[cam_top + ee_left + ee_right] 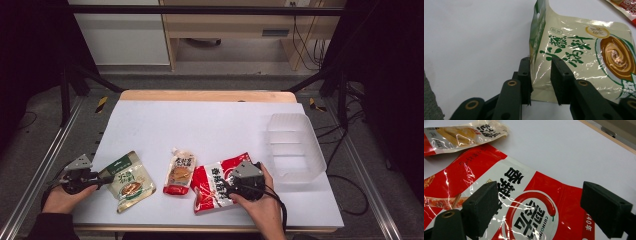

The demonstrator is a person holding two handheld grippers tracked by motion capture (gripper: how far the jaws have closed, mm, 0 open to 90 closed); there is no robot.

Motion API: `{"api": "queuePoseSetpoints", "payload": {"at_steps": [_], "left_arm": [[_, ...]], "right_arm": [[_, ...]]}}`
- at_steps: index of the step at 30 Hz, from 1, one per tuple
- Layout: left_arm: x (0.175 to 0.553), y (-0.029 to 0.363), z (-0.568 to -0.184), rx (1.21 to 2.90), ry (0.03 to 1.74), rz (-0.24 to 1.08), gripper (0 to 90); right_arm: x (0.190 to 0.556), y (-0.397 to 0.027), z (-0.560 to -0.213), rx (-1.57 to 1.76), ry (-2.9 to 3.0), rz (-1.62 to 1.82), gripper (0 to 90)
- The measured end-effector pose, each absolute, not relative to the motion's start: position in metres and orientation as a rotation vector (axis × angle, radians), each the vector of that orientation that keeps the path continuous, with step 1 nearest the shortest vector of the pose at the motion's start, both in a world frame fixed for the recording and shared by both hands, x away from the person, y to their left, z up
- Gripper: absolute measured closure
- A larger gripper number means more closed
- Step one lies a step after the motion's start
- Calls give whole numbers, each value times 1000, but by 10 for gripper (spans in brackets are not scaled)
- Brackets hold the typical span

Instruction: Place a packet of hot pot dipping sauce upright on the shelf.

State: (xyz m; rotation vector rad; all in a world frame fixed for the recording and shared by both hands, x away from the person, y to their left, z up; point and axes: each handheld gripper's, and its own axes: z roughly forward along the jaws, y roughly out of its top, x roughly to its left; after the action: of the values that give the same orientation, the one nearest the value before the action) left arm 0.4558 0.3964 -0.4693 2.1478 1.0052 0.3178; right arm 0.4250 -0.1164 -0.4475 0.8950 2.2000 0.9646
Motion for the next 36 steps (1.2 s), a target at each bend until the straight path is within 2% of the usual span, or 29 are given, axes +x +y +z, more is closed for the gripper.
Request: {"api": "queuePoseSetpoints", "payload": {"at_steps": [10, 17, 20, 25, 36], "left_arm": [[459, 397, -467, 2170, 1045, 355, 877], [456, 395, -459, 2175, 1048, 408, 899], [452, 397, -448, 2112, 1049, 416, 900], [443, 395, -433, 2104, 1054, 435, 900], [428, 392, -400, 2059, 946, 394, 900]], "right_arm": [[426, -115, -450, 903, 2207, 944, 159], [423, -117, -447, 883, 2206, 959, 163], [425, -118, -448, 892, 2207, 953, 164], [424, -119, -446, 876, 2204, 959, 171], [423, -115, -444, 863, 2234, 959, 182]]}}
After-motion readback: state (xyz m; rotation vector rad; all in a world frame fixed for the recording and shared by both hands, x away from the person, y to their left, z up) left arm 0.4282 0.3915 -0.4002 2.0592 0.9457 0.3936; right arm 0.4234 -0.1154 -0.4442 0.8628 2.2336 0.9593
